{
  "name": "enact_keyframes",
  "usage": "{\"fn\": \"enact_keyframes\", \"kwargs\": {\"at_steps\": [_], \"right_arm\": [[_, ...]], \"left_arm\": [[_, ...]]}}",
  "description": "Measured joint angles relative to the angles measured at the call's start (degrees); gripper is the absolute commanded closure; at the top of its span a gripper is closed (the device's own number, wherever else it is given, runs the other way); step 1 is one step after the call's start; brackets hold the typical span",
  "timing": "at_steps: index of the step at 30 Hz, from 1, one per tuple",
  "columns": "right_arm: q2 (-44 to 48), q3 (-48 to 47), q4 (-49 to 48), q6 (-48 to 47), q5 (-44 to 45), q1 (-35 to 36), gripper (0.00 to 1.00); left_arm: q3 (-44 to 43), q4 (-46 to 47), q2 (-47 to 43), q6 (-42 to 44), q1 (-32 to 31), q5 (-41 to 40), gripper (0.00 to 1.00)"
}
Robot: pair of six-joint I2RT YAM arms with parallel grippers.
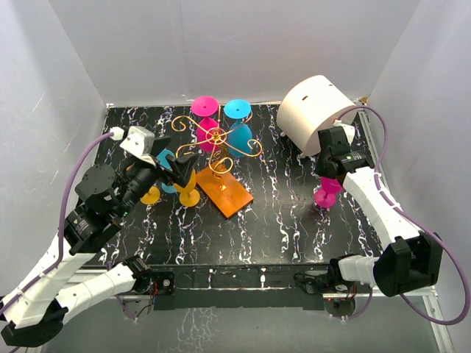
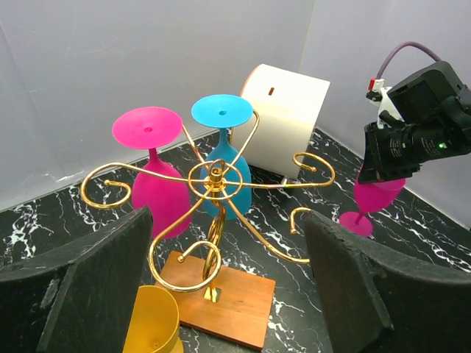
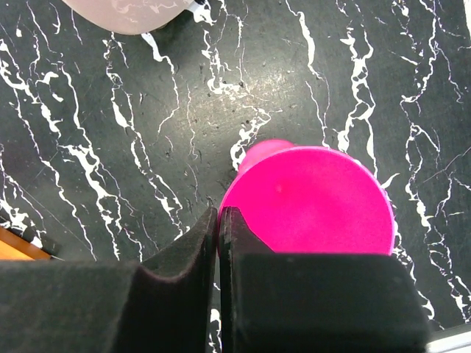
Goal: Place the wine glass upside down on the wine glass rack
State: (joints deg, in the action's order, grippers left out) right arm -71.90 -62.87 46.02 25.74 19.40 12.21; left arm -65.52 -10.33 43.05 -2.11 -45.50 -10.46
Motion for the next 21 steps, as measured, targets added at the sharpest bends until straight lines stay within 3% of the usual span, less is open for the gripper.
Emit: {"fn": "enact_keyframes", "kwargs": {"at_steps": [11, 15, 21], "right_arm": [[1.68, -0.04, -0.07, -0.61, -2.71, -0.13, 1.00], [4.74, -1.42, 0.04, -0.52, -5.73, -0.22, 1.00], [11.41, -3.91, -2.19, -0.20, -9.84, -0.22, 1.00]], "left_arm": [[-1.92, -0.39, 1.95, 0.00, 0.00, 2.82, 0.14], [-2.36, 0.13, 2.80, 0.02, 0.00, 3.93, 0.02], [-3.41, 1.09, 4.63, -0.66, 0.00, 5.75, 0.01]]}}
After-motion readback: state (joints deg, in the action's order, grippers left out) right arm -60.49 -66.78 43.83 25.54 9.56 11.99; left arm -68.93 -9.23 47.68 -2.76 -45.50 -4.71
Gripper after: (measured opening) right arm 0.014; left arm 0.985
